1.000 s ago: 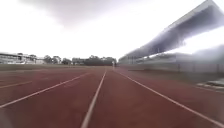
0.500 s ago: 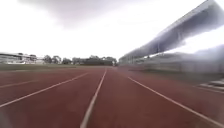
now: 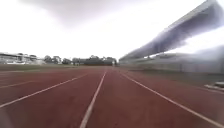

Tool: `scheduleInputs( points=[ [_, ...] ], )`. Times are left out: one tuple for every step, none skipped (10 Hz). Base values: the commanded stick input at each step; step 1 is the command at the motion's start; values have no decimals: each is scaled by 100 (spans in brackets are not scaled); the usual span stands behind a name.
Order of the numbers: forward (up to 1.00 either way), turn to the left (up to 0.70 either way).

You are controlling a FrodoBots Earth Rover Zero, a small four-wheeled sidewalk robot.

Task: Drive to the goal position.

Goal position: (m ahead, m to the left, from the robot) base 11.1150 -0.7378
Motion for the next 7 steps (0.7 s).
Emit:
scheduleInputs(
  points=[
    [45,0],
    [45,0],
    [45,0],
    [45,0],
    [45,0],
    [45,0],
    [45,0]
  ],
)
